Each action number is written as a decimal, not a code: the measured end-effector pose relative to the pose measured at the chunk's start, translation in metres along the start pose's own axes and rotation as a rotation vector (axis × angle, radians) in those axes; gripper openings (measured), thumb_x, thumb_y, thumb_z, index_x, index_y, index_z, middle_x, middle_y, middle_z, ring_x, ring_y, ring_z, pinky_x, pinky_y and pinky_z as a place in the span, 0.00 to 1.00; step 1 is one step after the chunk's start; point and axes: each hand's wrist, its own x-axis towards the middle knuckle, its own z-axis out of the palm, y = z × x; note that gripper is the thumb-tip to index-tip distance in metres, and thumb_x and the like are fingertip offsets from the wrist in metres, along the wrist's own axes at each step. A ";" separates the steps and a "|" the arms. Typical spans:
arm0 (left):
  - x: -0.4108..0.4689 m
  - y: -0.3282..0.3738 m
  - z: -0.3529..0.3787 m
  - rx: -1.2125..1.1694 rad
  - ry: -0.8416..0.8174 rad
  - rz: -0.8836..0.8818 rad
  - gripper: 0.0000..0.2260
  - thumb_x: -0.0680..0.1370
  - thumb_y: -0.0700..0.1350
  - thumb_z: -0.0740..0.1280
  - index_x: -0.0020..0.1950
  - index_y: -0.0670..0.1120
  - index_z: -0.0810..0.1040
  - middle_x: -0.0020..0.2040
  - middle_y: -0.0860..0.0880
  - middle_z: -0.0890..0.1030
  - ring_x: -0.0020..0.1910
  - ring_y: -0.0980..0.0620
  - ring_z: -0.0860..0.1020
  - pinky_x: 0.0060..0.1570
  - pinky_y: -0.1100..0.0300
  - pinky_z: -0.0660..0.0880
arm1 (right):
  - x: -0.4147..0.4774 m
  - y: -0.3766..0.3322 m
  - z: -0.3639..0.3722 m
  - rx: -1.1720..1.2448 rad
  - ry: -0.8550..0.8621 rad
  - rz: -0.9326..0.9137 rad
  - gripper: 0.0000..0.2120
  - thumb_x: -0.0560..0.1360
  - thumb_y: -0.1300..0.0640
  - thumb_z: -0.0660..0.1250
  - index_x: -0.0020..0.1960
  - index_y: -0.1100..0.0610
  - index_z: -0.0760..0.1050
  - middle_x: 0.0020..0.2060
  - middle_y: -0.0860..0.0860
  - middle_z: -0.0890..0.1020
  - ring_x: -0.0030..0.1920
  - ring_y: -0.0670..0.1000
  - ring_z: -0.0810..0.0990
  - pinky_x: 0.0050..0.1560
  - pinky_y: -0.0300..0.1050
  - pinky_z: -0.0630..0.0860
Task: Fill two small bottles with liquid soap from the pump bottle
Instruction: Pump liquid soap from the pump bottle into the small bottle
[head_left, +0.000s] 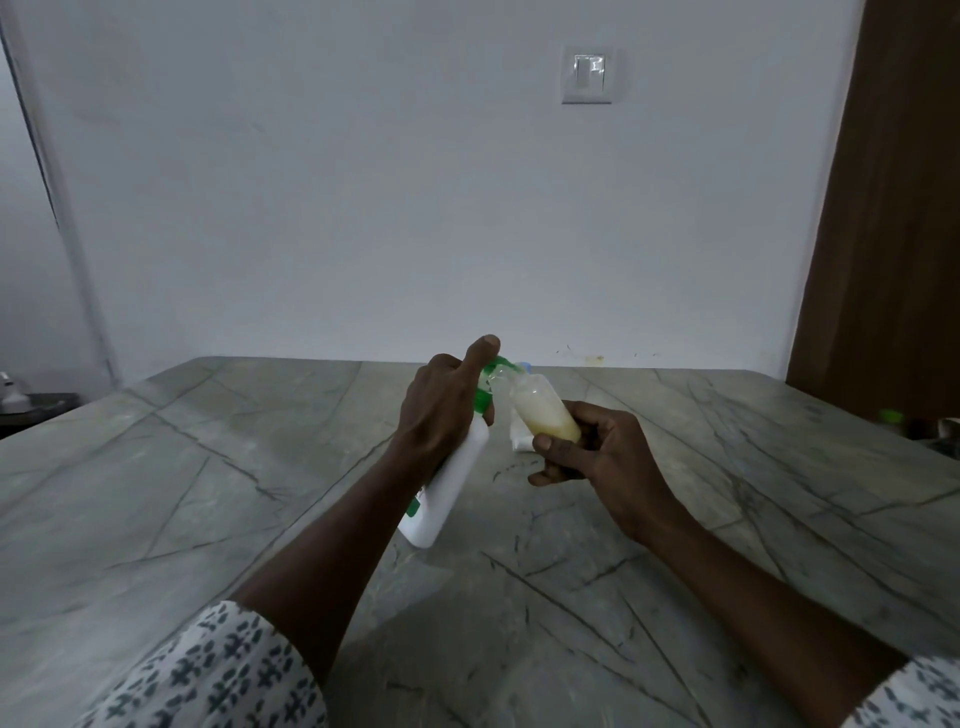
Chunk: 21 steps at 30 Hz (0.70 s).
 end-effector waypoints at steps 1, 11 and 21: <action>0.000 0.001 0.000 0.005 0.009 0.003 0.33 0.76 0.66 0.54 0.25 0.42 0.79 0.27 0.45 0.82 0.34 0.43 0.80 0.55 0.41 0.77 | 0.000 0.000 0.000 -0.008 -0.005 0.001 0.23 0.71 0.66 0.73 0.65 0.66 0.75 0.45 0.60 0.83 0.33 0.55 0.84 0.44 0.58 0.83; 0.002 -0.008 0.001 0.091 0.058 0.105 0.21 0.74 0.60 0.47 0.29 0.53 0.71 0.36 0.41 0.82 0.44 0.39 0.78 0.56 0.42 0.73 | 0.000 0.003 0.001 -0.017 -0.035 -0.007 0.23 0.71 0.66 0.74 0.65 0.65 0.75 0.47 0.61 0.83 0.35 0.59 0.85 0.42 0.53 0.84; 0.002 -0.004 -0.003 0.130 0.004 0.023 0.36 0.77 0.67 0.53 0.23 0.44 0.78 0.26 0.46 0.81 0.35 0.44 0.81 0.55 0.46 0.77 | 0.004 -0.004 -0.012 -0.138 0.016 -0.101 0.22 0.69 0.66 0.76 0.62 0.63 0.78 0.51 0.59 0.84 0.38 0.54 0.86 0.37 0.47 0.83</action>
